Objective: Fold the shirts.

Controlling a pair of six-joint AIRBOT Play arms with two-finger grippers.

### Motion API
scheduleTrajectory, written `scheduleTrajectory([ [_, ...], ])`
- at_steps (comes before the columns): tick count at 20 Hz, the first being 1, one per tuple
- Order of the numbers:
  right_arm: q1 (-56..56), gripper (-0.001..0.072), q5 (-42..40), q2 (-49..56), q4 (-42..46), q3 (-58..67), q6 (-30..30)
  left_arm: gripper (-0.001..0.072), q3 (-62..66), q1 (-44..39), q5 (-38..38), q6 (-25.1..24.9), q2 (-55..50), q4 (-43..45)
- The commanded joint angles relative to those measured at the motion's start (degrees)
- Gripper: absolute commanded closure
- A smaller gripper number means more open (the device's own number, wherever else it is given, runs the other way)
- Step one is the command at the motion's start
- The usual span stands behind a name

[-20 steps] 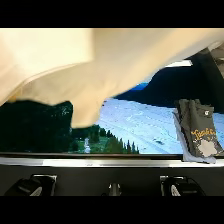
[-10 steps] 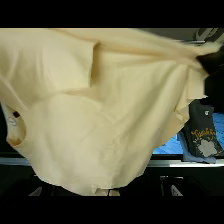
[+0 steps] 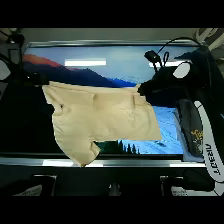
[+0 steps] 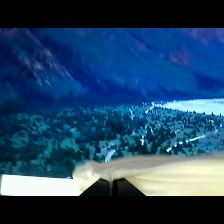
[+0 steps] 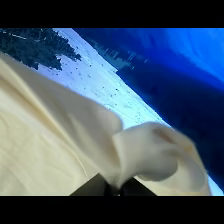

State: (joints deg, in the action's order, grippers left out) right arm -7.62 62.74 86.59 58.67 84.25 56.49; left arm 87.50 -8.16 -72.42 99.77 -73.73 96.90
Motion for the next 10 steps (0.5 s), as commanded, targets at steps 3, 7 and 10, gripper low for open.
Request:
scheduleTrajectory([
  [3, -2.01, 0.0236, -3.15, 6.49, -7.26, 0.13, 2.27, 0.0189, -1.86, 2.12, -0.74, 0.52, -11.45, -16.81],
  [7, 7.91, 0.0174, 20.11, 3.08, -2.86, 1.49, -2.78, 0.0113, -2.91, 5.99, -11.52, -9.68, -10.16, -16.98],
  [10, 13.49, 0.018, 28.65, -0.55, 4.5, -6.34, -2.78, 0.0404, -15.89, 10.84, -11.69, -12.92, -3.34, -19.47],
])
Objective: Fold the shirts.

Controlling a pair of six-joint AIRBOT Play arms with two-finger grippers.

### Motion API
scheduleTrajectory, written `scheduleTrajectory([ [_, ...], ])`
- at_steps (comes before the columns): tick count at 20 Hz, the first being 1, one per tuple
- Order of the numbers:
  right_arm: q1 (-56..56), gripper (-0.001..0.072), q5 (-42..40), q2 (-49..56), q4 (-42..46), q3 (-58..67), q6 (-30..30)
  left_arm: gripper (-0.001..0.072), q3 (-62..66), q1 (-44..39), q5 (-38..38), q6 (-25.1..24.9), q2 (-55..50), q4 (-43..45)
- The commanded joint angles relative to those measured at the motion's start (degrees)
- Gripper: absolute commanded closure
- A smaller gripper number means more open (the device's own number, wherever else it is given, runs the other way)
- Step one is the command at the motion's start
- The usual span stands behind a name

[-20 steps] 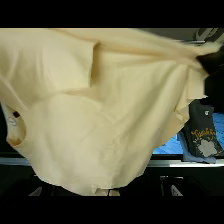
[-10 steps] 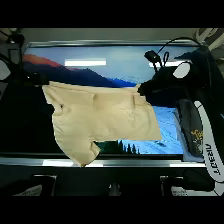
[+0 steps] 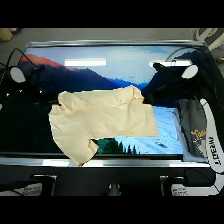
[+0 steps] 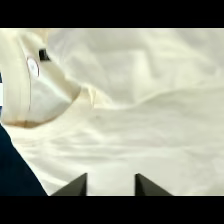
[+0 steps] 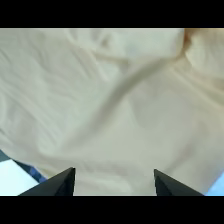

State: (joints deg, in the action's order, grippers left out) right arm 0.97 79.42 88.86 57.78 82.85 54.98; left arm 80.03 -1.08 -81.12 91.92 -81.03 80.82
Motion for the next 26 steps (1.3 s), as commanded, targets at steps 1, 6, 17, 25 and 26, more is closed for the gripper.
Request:
scheduleTrajectory([
  [1, 5.7, 0.018, 10.78, -5.16, 6.84, -9.84, -1.27, 0.0454, -14.71, 5.88, -1.88, -6.93, 6.88, -6.21],
  [6, 6.38, 0.018, 4.52, -13.79, 7.91, -29.51, -3.69, 0.0311, -38.56, 19.06, 4.28, -13.44, 17.05, -11.45],
  [17, 6.38, 0.0157, 0.76, -13.79, 10.62, -31.39, -2.91, 0.0311, -43.43, 18.05, 14.08, -15.45, 13.53, -15.3],
  [25, 6.36, 0.0139, -6.78, -9.16, 8.76, -31.43, 1.09, 0.0537, -43.41, 15.76, 16.81, -15.17, 12.83, -15.52],
  [26, 6.36, 0.0139, -7.02, -7.72, 7.32, -31.43, 0.72, 0.065, -43.43, 15.61, 16.76, -14.97, 12.59, -15.47],
])
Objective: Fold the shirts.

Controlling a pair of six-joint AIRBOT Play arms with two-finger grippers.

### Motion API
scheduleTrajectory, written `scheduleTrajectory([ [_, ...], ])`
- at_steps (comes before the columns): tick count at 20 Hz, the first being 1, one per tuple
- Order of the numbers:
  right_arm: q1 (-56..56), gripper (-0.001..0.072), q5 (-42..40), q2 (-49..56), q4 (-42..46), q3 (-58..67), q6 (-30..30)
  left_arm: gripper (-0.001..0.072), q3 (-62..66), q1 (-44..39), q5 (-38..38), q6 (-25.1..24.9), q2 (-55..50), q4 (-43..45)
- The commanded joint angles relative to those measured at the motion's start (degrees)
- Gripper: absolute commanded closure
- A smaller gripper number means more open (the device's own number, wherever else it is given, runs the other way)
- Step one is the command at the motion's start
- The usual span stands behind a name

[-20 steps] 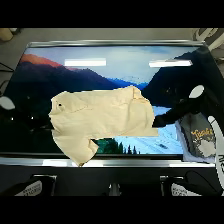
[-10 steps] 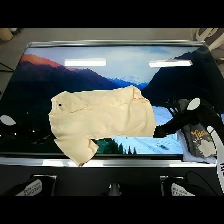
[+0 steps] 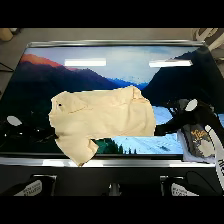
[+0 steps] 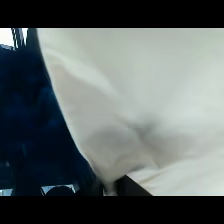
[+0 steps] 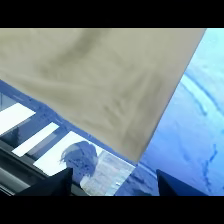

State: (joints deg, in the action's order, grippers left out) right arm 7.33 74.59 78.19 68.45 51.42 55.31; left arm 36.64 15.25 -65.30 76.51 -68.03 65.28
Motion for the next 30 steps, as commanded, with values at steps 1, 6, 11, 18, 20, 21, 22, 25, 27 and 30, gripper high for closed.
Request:
scheduleTrajectory([
  [1, 0.0, 0.0139, -2.51, 4.35, -3.89, 0.0, 0.37, 0.0681, -0.02, -0.7, 0.94, 0.68, -0.55, 0.04],
  [6, 0.0, 0.0202, -2.56, 8.2, -5.42, 0.0, 0.33, 0.0683, 0.33, -0.7, 0.22, 0.57, 0.04, 0.07],
  [11, 0.02, 0.069, -0.48, 7.74, -7.19, 2.97, -4.85, 0.0683, 5.49, -0.7, -3.45, 0.59, 3.1, 0.04],
  [18, 0.02, 0.0692, -1.44, -12.41, 1.18, 37.24, -6.75, 0.0684, 45.46, -0.81, -1.16, 6.05, 20.81, -1.77],
  [20, 0.02, 0.0691, -7.3, -21.62, 4.66, 50.42, -6.71, 0.0684, 62.01, -0.81, 6.91, 5.99, 25.53, -3.85],
  [21, 0.02, 0.0692, -10.49, -25.92, 6.93, 54.6, -5.66, 0.0684, 68.54, -0.81, 12.81, 6.03, 27.54, -3.85],
  [22, 0.02, 0.0692, -14.27, -30.29, 8.98, 57.22, -4.2, 0.0684, 72.72, -0.81, 18.53, 7.5, 29.31, -4.85],
  [25, 0.02, 0.0692, -18.47, -39.19, 11.76, 57.79, -4.11, 0.0684, 74.79, -0.57, 24.39, 10.08, 33.03, -11.58],
  [27, 0.02, 0.0692, -16.22, -41.29, 11.76, 57.79, -4.09, 0.0685, 74.82, -0.57, 21.64, 10.08, 33.14, -11.45],
  [30, 0.02, 0.0692, -12.55, -41.24, 12.7, 57.81, -4.07, 0.0685, 74.79, -0.57, 18.23, 10.08, 32.33, -9.01],
])
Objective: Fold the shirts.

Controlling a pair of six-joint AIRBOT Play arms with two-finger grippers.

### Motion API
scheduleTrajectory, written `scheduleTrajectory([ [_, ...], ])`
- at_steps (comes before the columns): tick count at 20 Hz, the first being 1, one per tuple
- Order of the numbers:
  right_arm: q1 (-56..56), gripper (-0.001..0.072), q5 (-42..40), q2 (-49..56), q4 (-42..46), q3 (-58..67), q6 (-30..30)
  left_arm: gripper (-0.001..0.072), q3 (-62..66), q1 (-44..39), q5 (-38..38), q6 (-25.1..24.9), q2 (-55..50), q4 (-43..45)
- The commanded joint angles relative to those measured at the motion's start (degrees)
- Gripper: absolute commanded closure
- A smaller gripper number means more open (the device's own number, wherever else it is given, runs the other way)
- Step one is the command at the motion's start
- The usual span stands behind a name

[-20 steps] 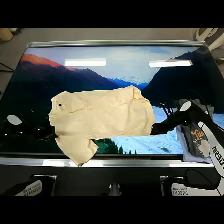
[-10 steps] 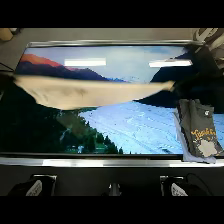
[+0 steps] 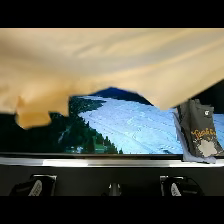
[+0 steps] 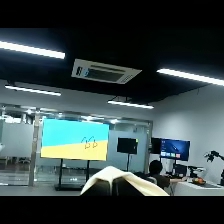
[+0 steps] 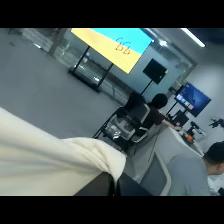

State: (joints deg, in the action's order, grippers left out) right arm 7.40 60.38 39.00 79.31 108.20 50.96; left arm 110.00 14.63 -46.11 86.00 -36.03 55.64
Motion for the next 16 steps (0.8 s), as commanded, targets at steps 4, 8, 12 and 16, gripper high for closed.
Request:
scheduleTrajectory([
  [4, -0.04, 0.0692, 9.49, 0.68, 2.34, 1.01, 0.9, 0.0685, 1.44, 0.04, -10.19, 0.61, -2.16, 5.03],
  [8, -0.04, 0.0692, 31.98, 11.34, 3.32, 0.44, 2.95, 0.0685, -1.73, 0.02, -27.98, 0.57, -9.57, 5.01],
  [12, -0.07, 0.0692, 33.59, 22.77, 3.39, -16.11, 2.99, 0.0685, -20.15, -2.38, -30.36, -5.57, -15.72, 5.05],
  [16, -0.07, 0.0692, 13.99, 31.08, 2.6, -35.89, 3.02, 0.0684, -44.96, -6.73, -15.13, -8.68, -21.75, 5.07],
])
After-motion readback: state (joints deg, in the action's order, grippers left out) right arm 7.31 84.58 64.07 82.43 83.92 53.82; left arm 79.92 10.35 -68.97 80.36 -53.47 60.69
